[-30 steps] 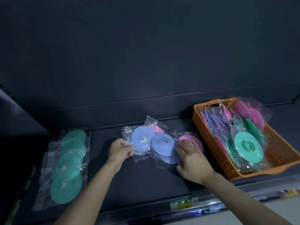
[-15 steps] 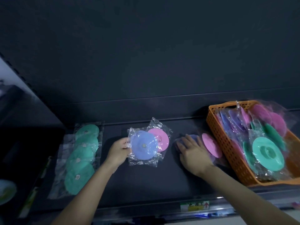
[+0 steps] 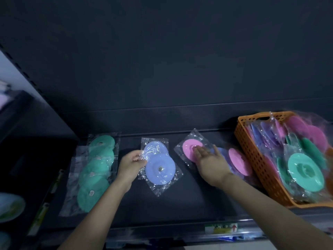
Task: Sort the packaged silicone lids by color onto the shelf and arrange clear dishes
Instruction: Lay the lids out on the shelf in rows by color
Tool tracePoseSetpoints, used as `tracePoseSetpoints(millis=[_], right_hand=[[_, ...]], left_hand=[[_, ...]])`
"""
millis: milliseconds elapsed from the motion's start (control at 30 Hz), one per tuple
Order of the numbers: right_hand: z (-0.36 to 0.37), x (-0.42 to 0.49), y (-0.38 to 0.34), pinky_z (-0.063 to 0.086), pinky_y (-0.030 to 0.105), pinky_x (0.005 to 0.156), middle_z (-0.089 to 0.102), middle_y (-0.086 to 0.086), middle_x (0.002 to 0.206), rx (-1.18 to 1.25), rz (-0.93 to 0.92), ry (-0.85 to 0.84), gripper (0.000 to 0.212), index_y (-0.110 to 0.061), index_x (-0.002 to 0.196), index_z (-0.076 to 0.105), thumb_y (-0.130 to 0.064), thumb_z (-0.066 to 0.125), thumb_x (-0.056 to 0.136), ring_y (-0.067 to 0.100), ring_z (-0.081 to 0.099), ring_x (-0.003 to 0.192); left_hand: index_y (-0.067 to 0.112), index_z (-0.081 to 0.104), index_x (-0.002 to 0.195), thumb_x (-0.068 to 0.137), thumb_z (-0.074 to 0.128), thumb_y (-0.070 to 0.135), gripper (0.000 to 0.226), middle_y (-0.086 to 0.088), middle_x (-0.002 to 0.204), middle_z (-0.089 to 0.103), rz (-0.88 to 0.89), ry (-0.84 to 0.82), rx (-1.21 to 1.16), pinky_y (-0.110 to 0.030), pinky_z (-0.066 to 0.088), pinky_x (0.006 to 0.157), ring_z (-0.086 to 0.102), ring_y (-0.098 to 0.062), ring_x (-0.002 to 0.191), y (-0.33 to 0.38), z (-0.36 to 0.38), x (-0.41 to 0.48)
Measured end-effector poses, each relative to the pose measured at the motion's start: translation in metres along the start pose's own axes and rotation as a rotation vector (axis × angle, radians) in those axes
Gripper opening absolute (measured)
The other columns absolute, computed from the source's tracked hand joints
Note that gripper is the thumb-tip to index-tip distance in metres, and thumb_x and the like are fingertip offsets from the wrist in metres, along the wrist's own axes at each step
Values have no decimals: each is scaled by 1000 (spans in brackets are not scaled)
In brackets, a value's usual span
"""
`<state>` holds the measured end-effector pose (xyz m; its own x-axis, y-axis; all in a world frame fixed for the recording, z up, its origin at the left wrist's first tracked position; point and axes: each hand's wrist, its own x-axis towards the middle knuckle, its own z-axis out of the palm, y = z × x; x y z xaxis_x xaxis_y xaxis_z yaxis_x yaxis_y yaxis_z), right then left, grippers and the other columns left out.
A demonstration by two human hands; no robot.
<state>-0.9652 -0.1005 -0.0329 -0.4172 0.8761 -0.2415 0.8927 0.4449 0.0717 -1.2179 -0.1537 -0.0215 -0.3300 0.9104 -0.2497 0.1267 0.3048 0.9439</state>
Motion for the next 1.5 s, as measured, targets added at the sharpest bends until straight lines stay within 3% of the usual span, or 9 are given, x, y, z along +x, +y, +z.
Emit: tracePoseSetpoints(millis=[167, 333, 500, 700, 867, 1000, 1133, 1300, 1500], right_hand=[[-14, -3, -6, 18, 36, 113, 33, 11, 149, 142, 48, 122, 52, -8, 145, 28, -23, 36, 96, 28, 29, 137], [-20, -12, -41, 45, 37, 89, 41, 5, 139, 464, -100, 121, 55, -17, 137, 36, -43, 50, 91, 28, 47, 122], [-6, -13, -52, 46, 36, 86, 55, 10, 123, 521, -99, 10, 64, -16, 136, 34, -29, 65, 82, 31, 54, 111], [-3, -13, -48, 50, 35, 72, 70, 7, 86, 710, 68, 252, 43, -13, 122, 58, -2, 50, 80, 26, 64, 79], [-14, -12, -57, 41, 32, 58, 60, 0, 75, 695, 59, 64, 21, -14, 84, 57, -33, 63, 80, 21, 56, 70], [-13, -8, -74, 42, 28, 64, 60, -3, 83, 817, 123, -103, 33, -15, 98, 52, -30, 71, 74, 16, 54, 75], [-19, 2, -70, 48, 34, 72, 62, 1, 84, 886, 115, -18, 15, -12, 98, 55, -11, 55, 83, 21, 57, 78], [-27, 21, -59, 50, 29, 81, 69, 1, 100, 852, 25, 47, 38, -18, 116, 63, -1, 49, 85, 17, 62, 89], [-28, 40, -61, 47, 23, 79, 66, -2, 94, 813, 54, 94, 32, -14, 107, 64, 1, 49, 83, 15, 60, 88]], left_hand=[[20, 65, 92, 83, 57, -10, 32, -5, 87, 66, -84, -36, -182, -22, 48, 55, 59, -15, 69, 3, -4, -2], [15, 63, 88, 78, 67, -5, 22, -5, 87, 64, -93, -61, -92, -22, 44, 58, 57, -14, 70, 0, 4, 1], [20, 63, 98, 80, 72, 6, 25, -2, 93, 65, -102, -153, -111, -21, 49, 66, 60, -12, 78, -1, 7, 3], [7, 56, 114, 73, 77, 2, 46, -10, 102, 65, -198, -129, -84, -31, 52, 78, 64, -20, 86, -6, -3, 12], [6, 60, 94, 78, 66, -11, 23, -11, 91, 63, -193, -165, -33, -24, 47, 65, 60, -18, 76, -4, -4, 15], [5, 61, 99, 77, 69, -9, 27, -11, 89, 65, -167, -209, -55, -23, 48, 68, 61, -19, 79, 0, 0, 18], [6, 63, 94, 79, 69, -4, 19, -7, 83, 64, -215, -194, -103, -21, 47, 69, 60, -14, 75, 5, -12, 30], [11, 59, 79, 87, 63, 5, 11, -4, 72, 62, -185, -224, 70, -17, 43, 53, 56, -12, 61, 12, -24, 54], [17, 65, 78, 84, 53, -5, 26, -4, 76, 68, 194, -189, 556, -21, 45, 63, 61, -18, 69, 27, -30, 89]])
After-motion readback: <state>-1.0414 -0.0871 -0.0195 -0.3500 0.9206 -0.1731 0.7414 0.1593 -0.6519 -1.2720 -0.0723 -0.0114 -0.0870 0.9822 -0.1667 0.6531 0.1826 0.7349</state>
